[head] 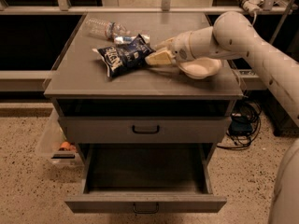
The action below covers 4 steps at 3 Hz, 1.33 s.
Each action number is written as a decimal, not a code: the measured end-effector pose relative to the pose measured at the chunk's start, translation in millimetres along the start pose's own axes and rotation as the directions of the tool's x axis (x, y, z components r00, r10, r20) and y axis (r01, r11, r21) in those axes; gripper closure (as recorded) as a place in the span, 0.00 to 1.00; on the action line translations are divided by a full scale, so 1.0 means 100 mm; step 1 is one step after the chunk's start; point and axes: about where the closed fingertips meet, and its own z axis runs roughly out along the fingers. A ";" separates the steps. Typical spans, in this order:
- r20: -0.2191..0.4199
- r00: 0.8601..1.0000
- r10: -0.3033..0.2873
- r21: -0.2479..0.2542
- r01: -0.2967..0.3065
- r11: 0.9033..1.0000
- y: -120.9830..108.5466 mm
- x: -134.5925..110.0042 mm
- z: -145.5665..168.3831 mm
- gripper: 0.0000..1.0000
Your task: Place blue chip bag into middle drawer
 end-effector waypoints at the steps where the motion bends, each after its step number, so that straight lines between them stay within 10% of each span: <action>1: 0.000 1.000 0.000 0.000 0.000 1.000 0.00 0.00 0.00 0.72; 2: 0.000 1.000 0.000 0.000 0.000 1.000 0.00 0.00 0.00 0.95; 4: -0.028 1.000 -0.005 -0.015 0.004 1.000 0.02 -0.03 0.03 1.00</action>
Offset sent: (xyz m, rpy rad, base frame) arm 0.0000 0.0000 0.0000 0.0000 0.0000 0.0000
